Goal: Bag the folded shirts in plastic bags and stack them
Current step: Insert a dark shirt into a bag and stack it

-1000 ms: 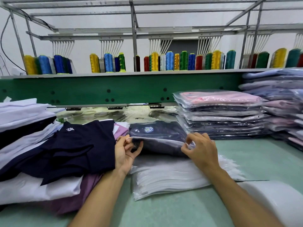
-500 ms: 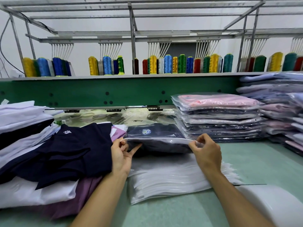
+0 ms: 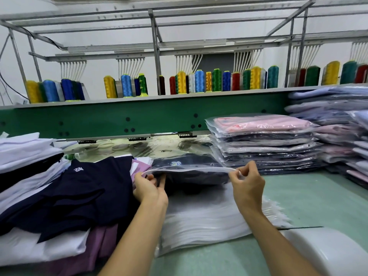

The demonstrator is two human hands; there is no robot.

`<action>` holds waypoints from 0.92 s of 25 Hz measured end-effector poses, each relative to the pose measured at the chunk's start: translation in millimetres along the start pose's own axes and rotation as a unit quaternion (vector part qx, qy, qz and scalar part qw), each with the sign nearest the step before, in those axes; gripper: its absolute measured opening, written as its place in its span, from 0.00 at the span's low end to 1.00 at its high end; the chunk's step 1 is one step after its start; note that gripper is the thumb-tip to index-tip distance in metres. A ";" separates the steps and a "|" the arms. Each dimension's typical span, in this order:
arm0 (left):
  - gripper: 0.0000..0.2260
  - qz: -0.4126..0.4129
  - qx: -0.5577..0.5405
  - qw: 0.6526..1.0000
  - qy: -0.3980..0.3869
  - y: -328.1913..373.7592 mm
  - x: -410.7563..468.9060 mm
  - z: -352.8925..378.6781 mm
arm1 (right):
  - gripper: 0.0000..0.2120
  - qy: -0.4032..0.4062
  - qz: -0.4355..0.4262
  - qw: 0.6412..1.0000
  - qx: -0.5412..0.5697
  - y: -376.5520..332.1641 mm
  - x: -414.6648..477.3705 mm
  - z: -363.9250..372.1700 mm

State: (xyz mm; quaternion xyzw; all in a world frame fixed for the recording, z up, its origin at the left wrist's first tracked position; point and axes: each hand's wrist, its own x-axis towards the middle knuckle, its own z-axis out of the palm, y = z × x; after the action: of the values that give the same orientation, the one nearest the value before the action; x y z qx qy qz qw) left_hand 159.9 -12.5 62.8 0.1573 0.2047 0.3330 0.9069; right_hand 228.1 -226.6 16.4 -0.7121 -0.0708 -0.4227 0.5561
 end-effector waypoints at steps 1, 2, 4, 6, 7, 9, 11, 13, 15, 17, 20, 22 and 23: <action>0.10 -0.022 -0.011 1.000 -0.002 -5.2 -3.6 3.3 | 0.19 0.000 -0.001 1.000 0.012 -2.1 -1.6 1.7; 0.15 -0.051 -0.006 0.999 -0.016 -11.4 -7.0 7.4 | 0.19 -0.004 -0.007 1.000 0.025 -4.8 -3.7 3.1; 0.28 -0.097 0.071 0.992 -0.026 -25.4 -14.0 16.1 | 0.19 -0.024 -0.026 0.998 0.051 -11.4 -8.7 6.2; 0.36 -0.119 0.187 0.975 0.010 -41.3 -20.7 24.2 | 0.19 -0.041 -0.040 0.996 0.068 -17.0 -13.0 8.8; 0.37 -0.122 0.230 0.965 0.027 -49.0 -21.6 27.2 | 0.19 -0.046 -0.045 0.995 0.073 -19.4 -15.1 9.7; 0.35 -0.116 0.267 0.955 0.051 -61.8 -20.0 31.5 | 0.18 -0.065 -0.050 0.994 0.077 -22.0 -18.6 10.5; 0.34 -0.081 0.290 0.951 0.069 -74.0 -13.6 33.5 | 0.16 -0.102 -0.060 0.990 0.078 -23.8 -22.1 10.9; 0.34 -0.030 0.326 0.942 0.070 -83.6 -6.4 33.7 | 0.10 -0.147 -0.072 0.982 0.092 -27.0 -26.9 10.5; 0.31 0.037 0.343 0.936 0.072 -85.8 0.5 37.7 | 0.06 -0.156 -0.076 0.982 0.076 -30.8 -29.9 11.7; 0.30 0.105 0.356 0.926 0.061 -78.2 6.4 46.2 | 0.04 -0.120 -0.060 0.990 0.036 -34.4 -28.3 15.2; 0.31 0.146 0.421 0.895 -0.010 -57.1 13.5 66.3 | 0.05 -0.097 0.016 0.995 0.010 -35.2 -6.7 27.5; 0.29 0.149 0.447 0.879 -0.073 -39.5 17.1 82.4 | 0.05 -0.136 0.081 0.987 -0.010 -31.1 17.9 40.2; 0.26 0.153 0.454 0.871 -0.107 -31.0 19.6 90.7 | 0.04 -0.169 0.107 0.979 -0.030 -29.9 31.5 47.7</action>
State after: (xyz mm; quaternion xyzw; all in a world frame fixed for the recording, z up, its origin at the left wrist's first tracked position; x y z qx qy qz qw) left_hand 233.4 -35.5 123.1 0.6154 0.2082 0.3192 0.6900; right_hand 255.9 -186.5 58.6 -0.7930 -0.0747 -0.2360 0.5567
